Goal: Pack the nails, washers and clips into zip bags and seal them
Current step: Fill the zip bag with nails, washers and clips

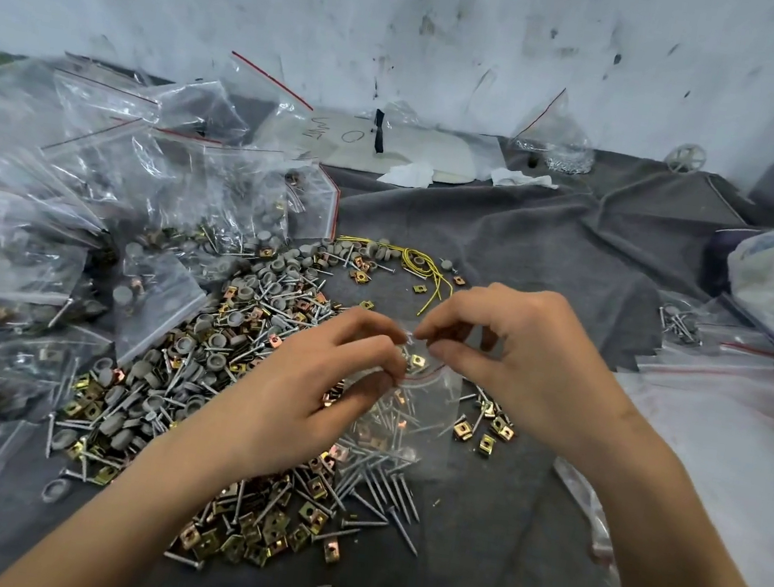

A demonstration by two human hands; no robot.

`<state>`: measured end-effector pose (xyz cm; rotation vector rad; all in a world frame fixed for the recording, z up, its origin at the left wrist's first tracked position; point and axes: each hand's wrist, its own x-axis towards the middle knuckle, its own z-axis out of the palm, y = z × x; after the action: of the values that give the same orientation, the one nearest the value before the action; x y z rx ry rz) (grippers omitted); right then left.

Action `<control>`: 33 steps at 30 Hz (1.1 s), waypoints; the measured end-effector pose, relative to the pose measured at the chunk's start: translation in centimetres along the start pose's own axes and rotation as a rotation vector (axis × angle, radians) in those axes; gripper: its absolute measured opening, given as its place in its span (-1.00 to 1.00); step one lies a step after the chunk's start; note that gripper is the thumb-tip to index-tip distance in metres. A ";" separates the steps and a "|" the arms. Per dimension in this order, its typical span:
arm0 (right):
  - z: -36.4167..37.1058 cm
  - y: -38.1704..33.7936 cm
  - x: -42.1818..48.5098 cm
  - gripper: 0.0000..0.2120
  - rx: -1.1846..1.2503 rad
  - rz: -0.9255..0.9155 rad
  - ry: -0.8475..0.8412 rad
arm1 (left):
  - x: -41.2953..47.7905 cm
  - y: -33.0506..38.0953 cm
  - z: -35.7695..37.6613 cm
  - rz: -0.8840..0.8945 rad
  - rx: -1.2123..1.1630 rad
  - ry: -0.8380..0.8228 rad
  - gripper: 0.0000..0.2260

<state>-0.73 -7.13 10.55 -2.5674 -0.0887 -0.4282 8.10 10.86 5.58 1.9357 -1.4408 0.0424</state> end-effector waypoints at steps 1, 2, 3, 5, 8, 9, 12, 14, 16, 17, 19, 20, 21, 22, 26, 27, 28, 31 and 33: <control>0.2 0.0 -0.1 -0.83 0.042 0.008 0.020 | 0.0 0.1 0.0 0.003 -0.004 0.005 -0.87; 0.3 0.0 -0.1 -0.82 0.081 0.007 0.053 | 0.0 0.1 0.0 0.001 -0.008 0.010 -0.86; 0.4 0.1 -0.2 -0.81 0.119 -0.003 0.097 | 0.0 0.1 0.0 -0.003 -0.014 0.014 -0.87; 0.5 0.5 -0.4 -0.82 0.219 0.000 0.196 | 0.0 0.1 -0.1 -0.013 -0.028 0.021 -0.89; 1.2 2.4 -0.5 -0.80 0.357 0.140 0.353 | -0.2 0.1 -0.2 -0.015 -0.047 0.027 -0.82; 1.8 3.3 -0.6 -0.75 0.350 0.211 0.383 | -0.2 0.1 -0.2 -0.014 -0.051 0.030 -0.81; 4.5 5.7 -1.3 -0.78 0.114 0.415 0.119 | -0.2 0.2 -0.3 -0.015 -0.060 0.042 -0.80; 6.6 6.7 -2.2 -0.83 -0.026 0.408 -0.182 | -0.2 0.2 -0.2 -0.017 -0.061 0.048 -0.80; 7.9 7.2 -2.9 -0.85 -0.108 0.359 -0.294 | -0.2 0.2 -0.2 -0.016 -0.061 0.049 -0.80; 8.1 7.3 -3.0 -0.86 -0.129 0.348 -0.290 | -0.1 0.2 -0.2 -0.016 -0.060 0.048 -0.80; 8.4 7.7 -3.1 -0.88 -0.177 0.323 -0.294 | -0.1 0.2 -0.2 -0.018 -0.056 0.046 -0.79; 8.5 7.8 -3.2 -0.87 -0.203 0.311 -0.307 | -0.1 0.2 -0.2 -0.018 -0.053 0.046 -0.79; 8.6 8.0 -3.4 -0.87 -0.216 0.299 -0.307 | 0.0 0.3 -0.2 -0.018 -0.052 0.046 -0.79; 8.7 7.9 -3.6 -0.86 -0.206 0.294 -0.288 | 0.0 0.3 -0.1 -0.017 -0.051 0.045 -0.79; 7.6 7.1 -3.9 -0.94 0.045 0.315 -0.012 | -0.1 0.3 -0.1 -0.022 -0.045 0.040 -0.78; 7.1 6.8 -3.9 -0.90 0.127 0.330 0.057 | -0.1 0.4 -0.1 -0.024 -0.045 0.040 -0.78; 6.5 6.5 -3.9 -0.88 0.192 0.342 0.116 | -0.1 0.4 0.0 -0.026 -0.044 0.041 -0.80; 4.6 5.6 -3.8 -0.84 0.362 0.352 0.262 | 0.1 0.4 0.1 -0.027 -0.049 0.041 -0.87; 3.0 4.8 -3.7 -0.85 0.524 0.343 0.353 | 0.2 0.4 0.2 -0.020 -0.047 0.041 -0.87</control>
<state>-2.71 -9.63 4.57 -1.9140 0.3201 -0.6213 7.80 10.59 5.72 1.9003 -1.3837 0.0386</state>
